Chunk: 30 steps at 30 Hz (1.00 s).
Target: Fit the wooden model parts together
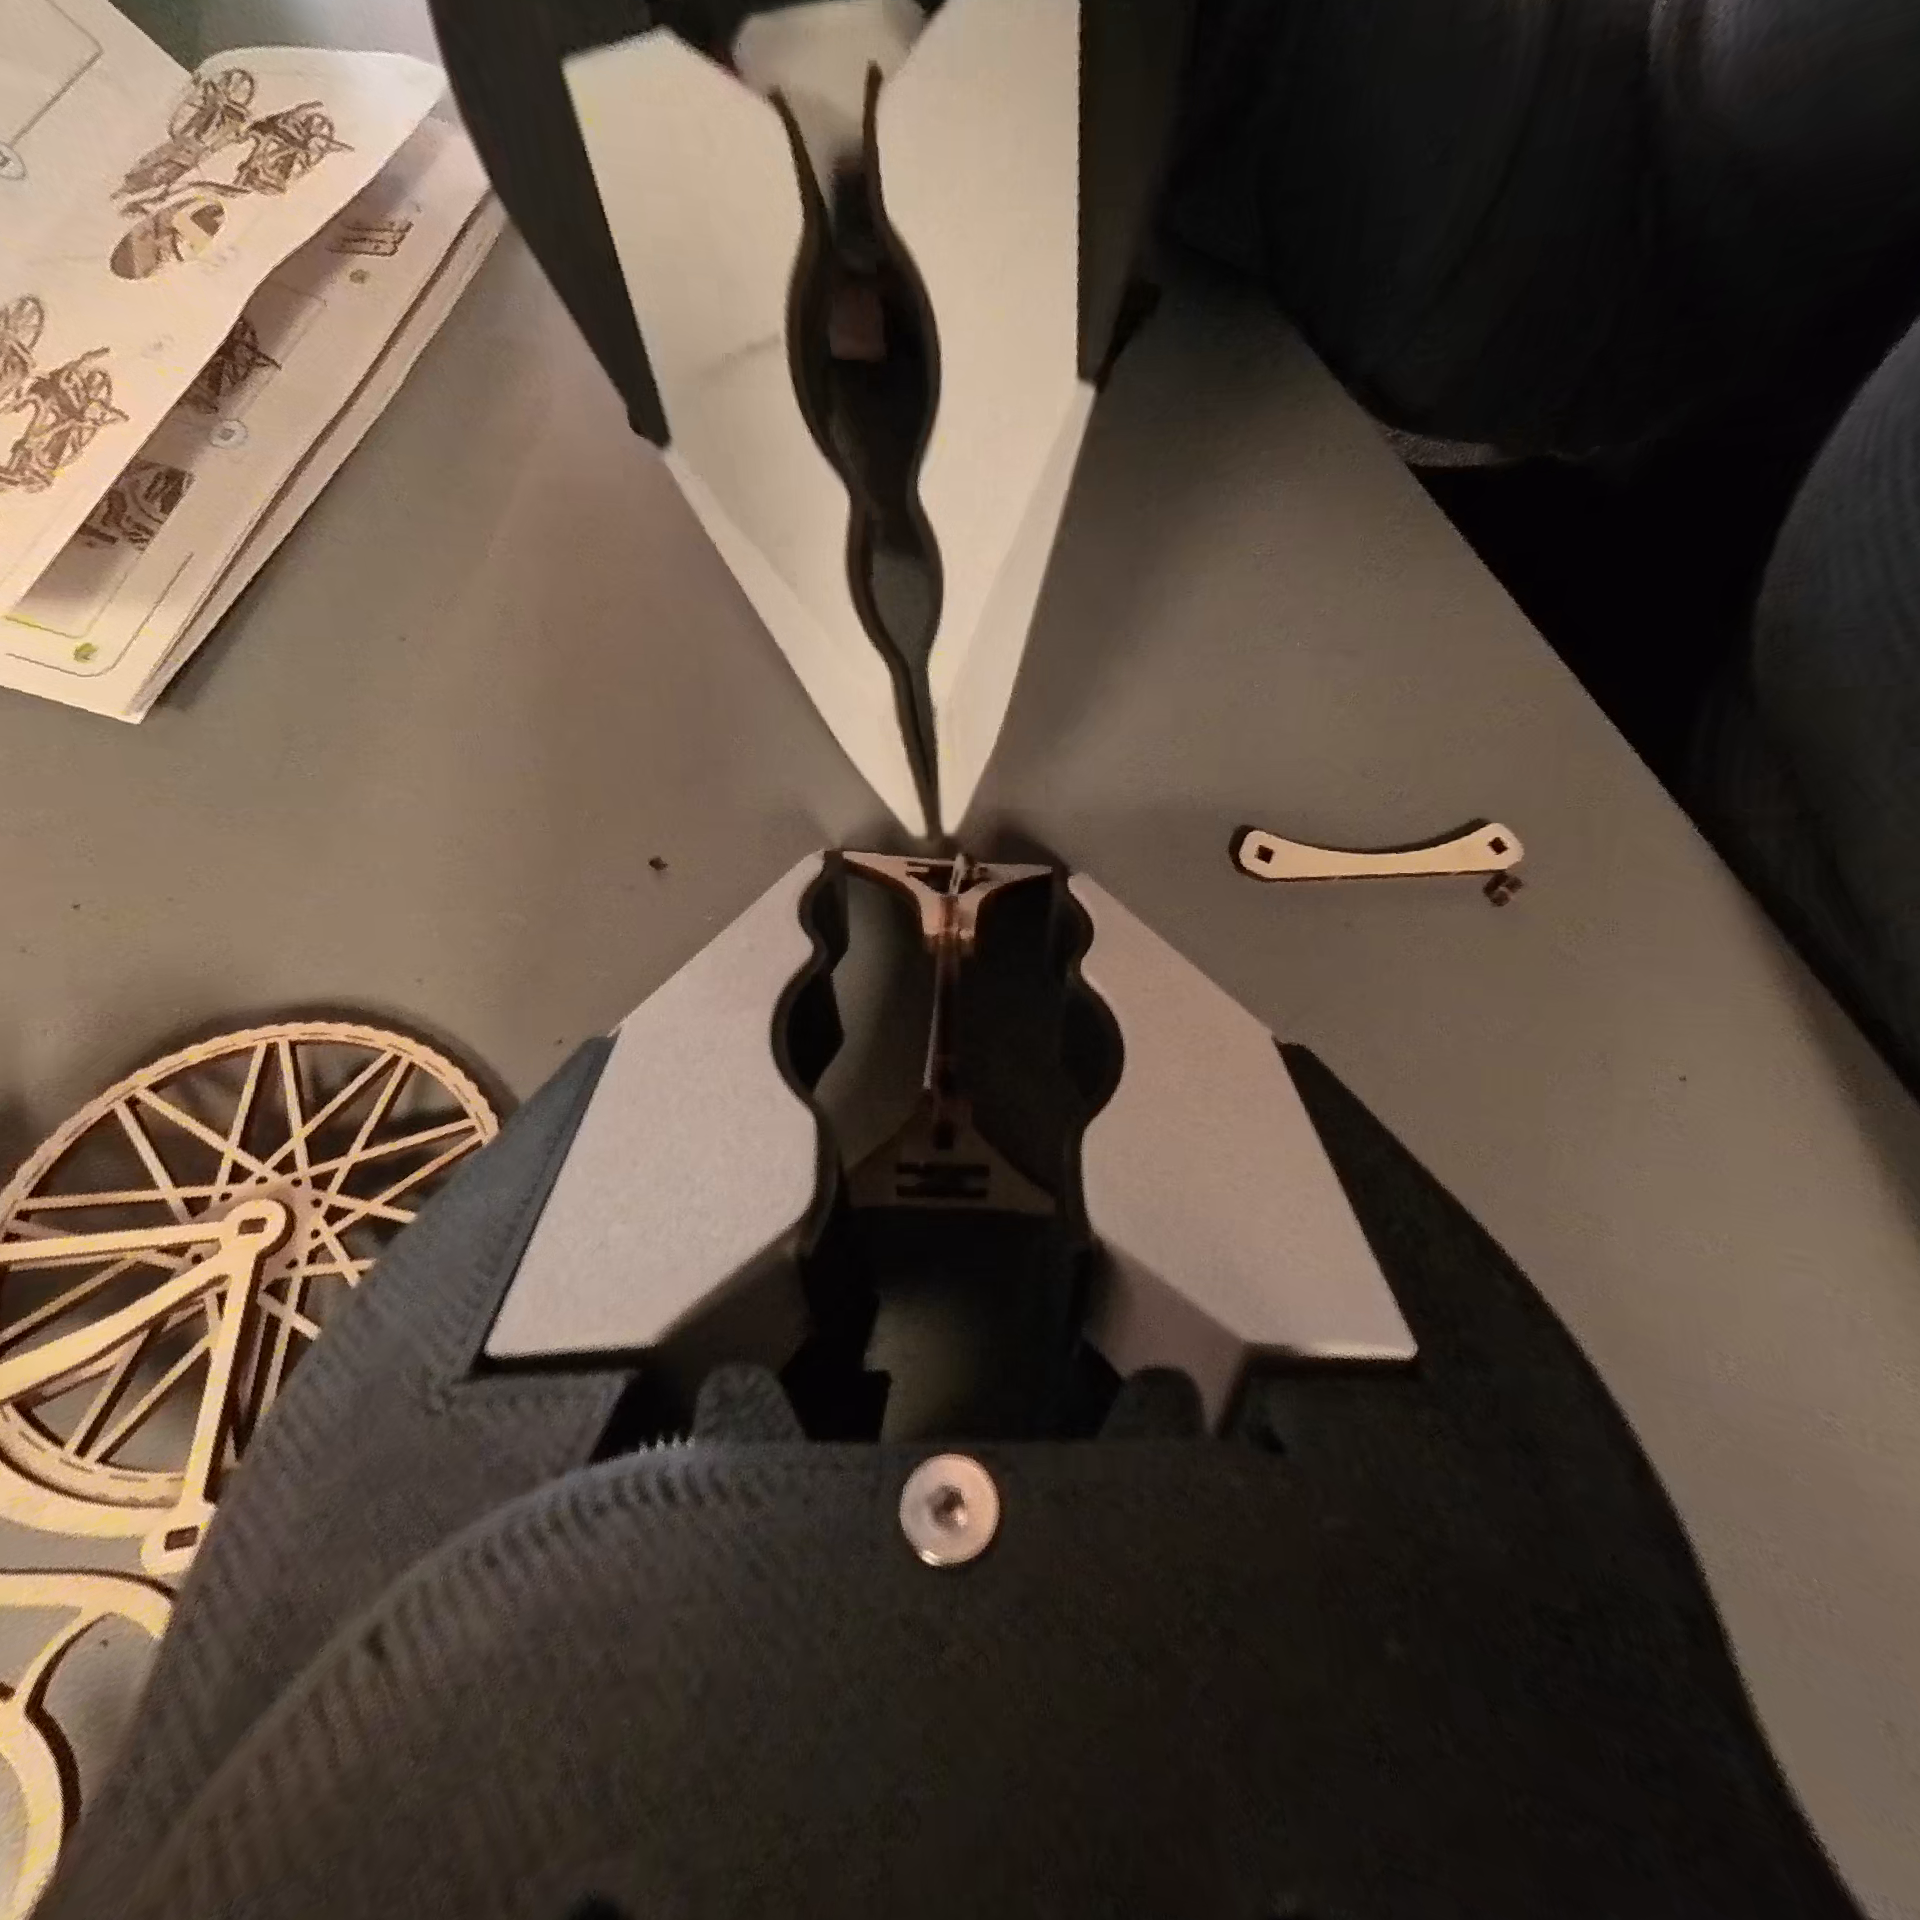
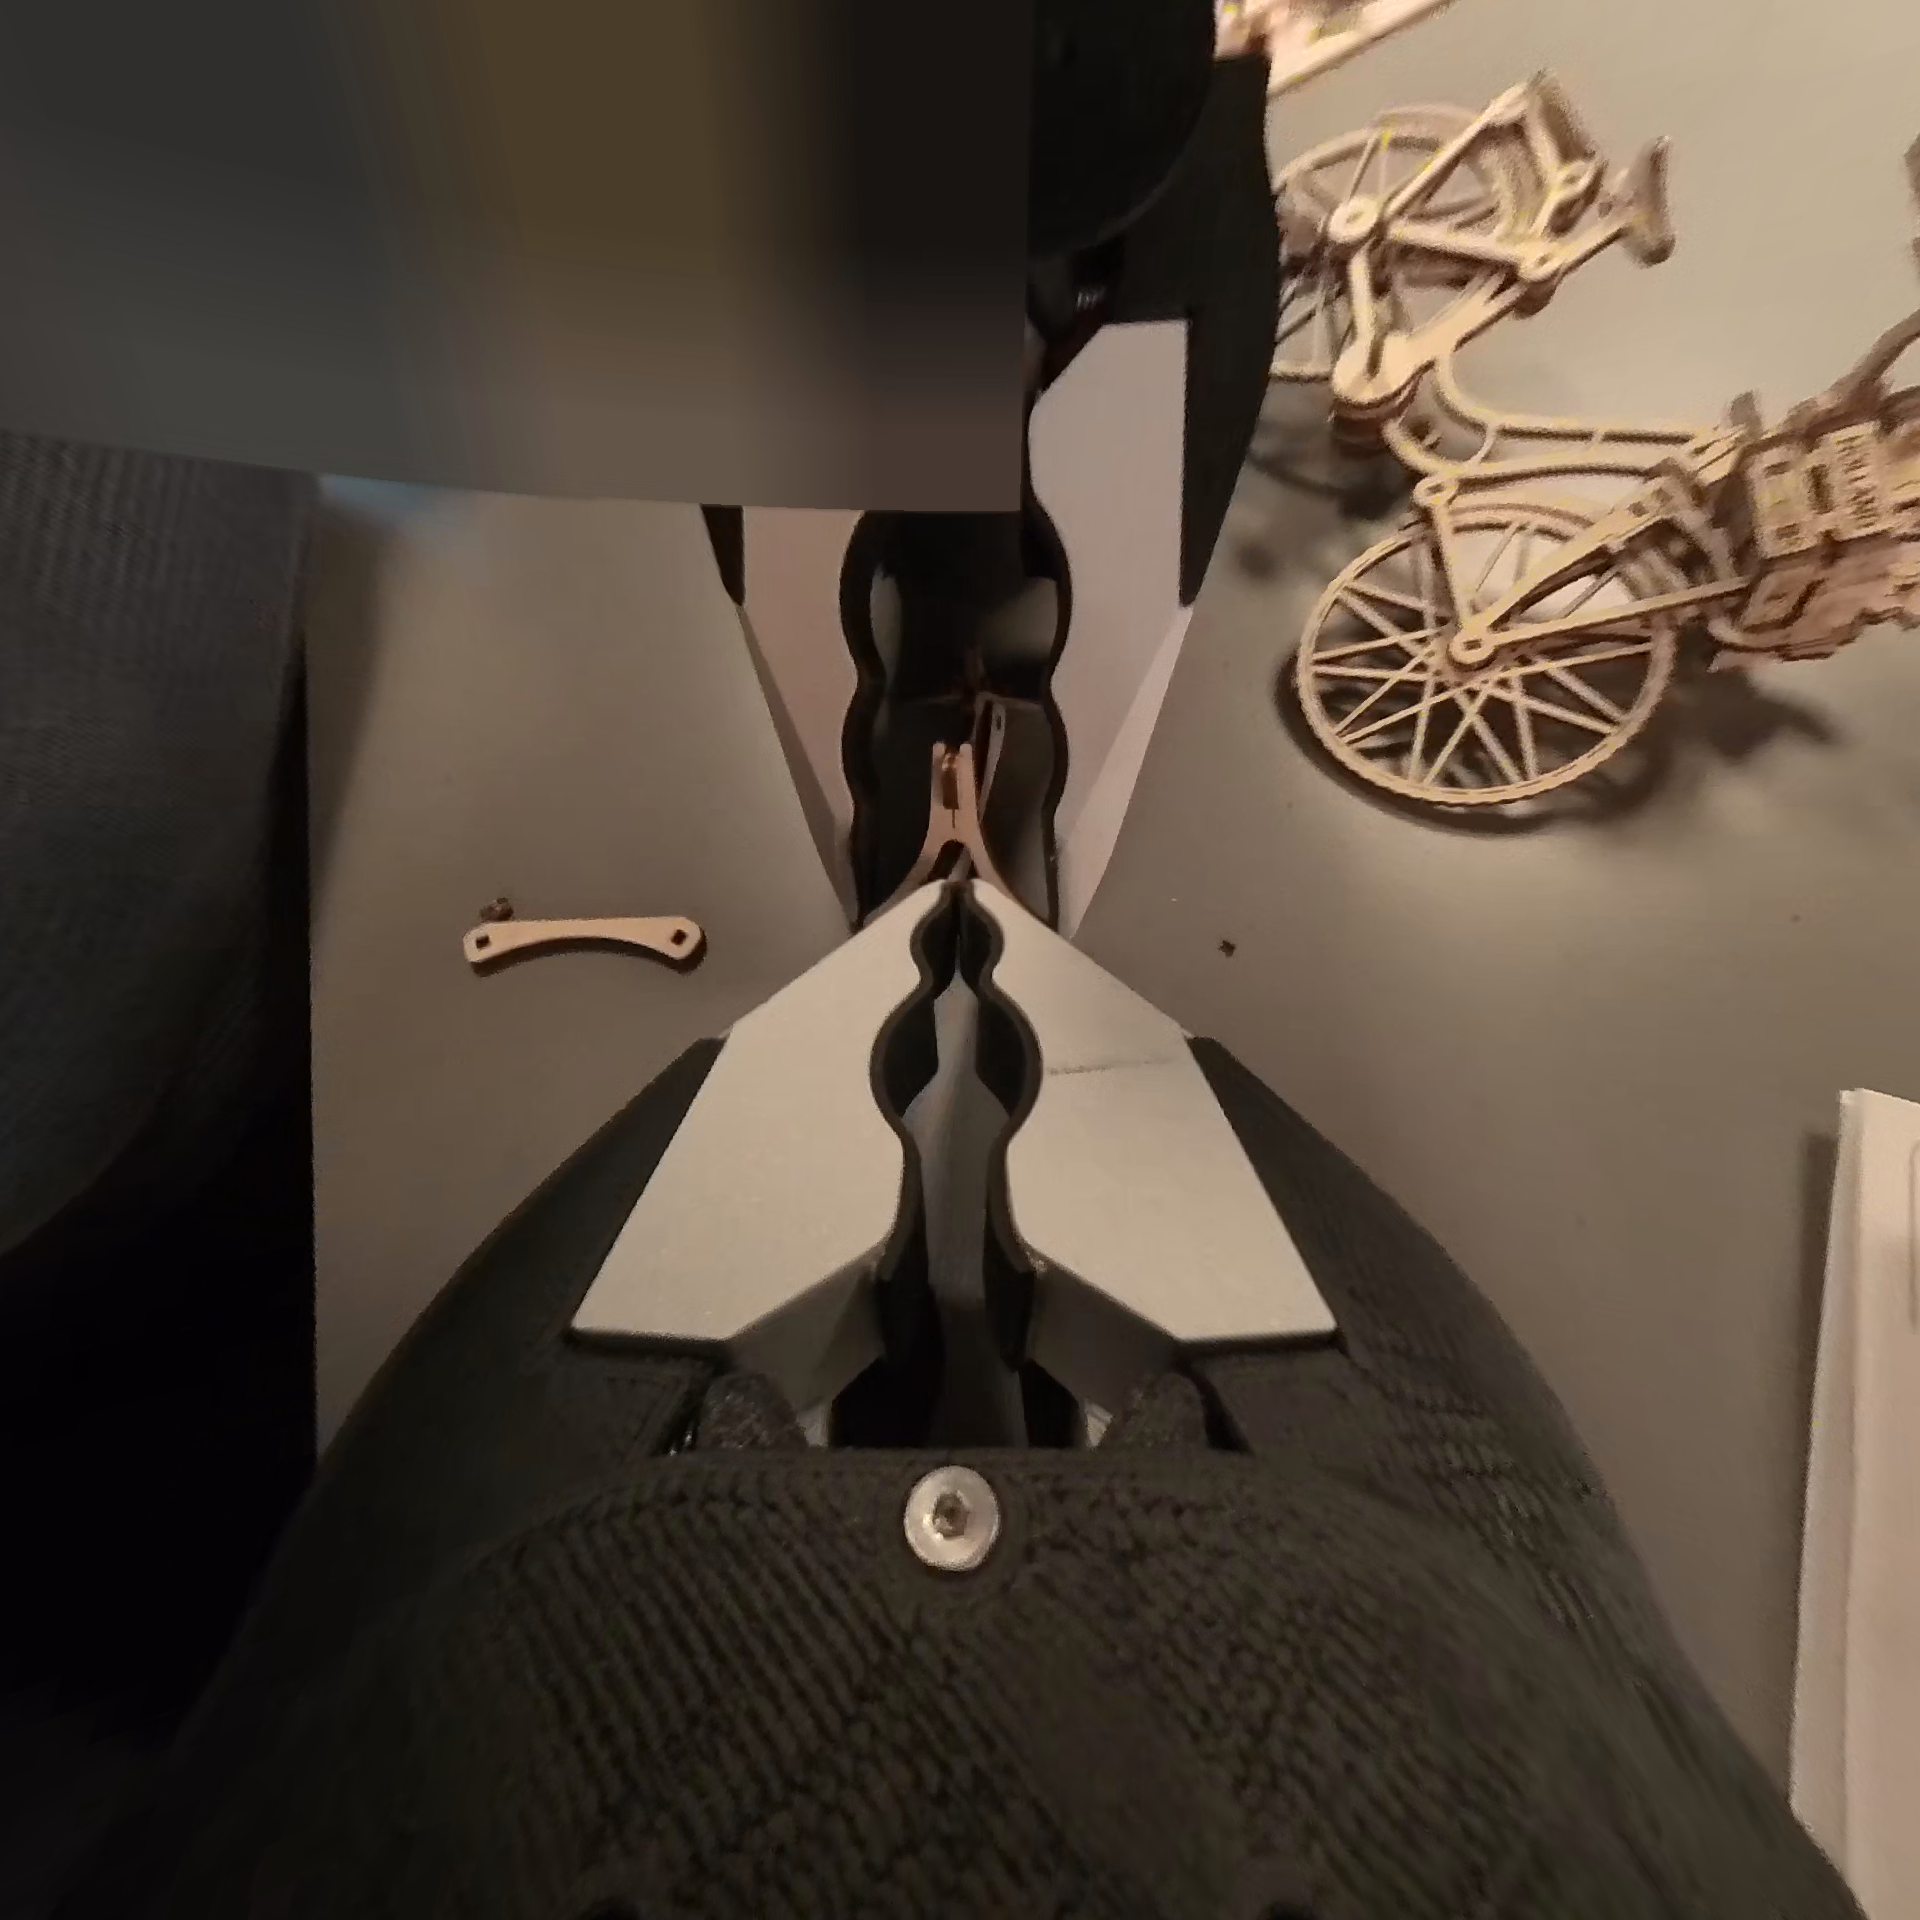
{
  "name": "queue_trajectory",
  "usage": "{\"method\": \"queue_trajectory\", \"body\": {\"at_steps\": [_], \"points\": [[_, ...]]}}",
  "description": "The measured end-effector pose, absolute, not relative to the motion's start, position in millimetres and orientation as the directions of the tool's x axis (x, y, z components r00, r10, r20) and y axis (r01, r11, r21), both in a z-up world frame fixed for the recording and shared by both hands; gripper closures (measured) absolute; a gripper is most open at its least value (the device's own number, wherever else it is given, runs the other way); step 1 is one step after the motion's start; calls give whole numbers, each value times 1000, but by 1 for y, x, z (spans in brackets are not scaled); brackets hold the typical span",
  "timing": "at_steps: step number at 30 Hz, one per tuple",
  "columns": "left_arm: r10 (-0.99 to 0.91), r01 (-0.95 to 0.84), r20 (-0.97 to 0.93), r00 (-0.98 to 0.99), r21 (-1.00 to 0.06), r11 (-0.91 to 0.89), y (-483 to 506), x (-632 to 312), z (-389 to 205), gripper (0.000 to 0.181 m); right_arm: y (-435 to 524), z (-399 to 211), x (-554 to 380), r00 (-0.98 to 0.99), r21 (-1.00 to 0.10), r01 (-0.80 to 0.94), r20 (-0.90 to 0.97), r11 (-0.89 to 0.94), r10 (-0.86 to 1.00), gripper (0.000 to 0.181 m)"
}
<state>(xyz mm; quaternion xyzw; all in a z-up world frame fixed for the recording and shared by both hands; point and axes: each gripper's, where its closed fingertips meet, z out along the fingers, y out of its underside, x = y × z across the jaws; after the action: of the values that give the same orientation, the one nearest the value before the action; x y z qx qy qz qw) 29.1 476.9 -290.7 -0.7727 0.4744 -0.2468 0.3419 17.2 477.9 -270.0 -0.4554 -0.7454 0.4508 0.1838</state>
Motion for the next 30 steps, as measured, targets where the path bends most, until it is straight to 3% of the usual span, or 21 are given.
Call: {"method": "queue_trajectory", "body": {"at_steps": [11, 30], "points": [[-897, -559, 60, 438, -763, -324, 479, 29, -291, 142, 473, -279, 18, -539, -812, 508, -40, 287, 841, 181], [-902, -564, 56, 428, -763, -315, 477, 30, -291, 141, 476, -281, 16, -520, -803, 509, 0, 309, 854, 181]]}}
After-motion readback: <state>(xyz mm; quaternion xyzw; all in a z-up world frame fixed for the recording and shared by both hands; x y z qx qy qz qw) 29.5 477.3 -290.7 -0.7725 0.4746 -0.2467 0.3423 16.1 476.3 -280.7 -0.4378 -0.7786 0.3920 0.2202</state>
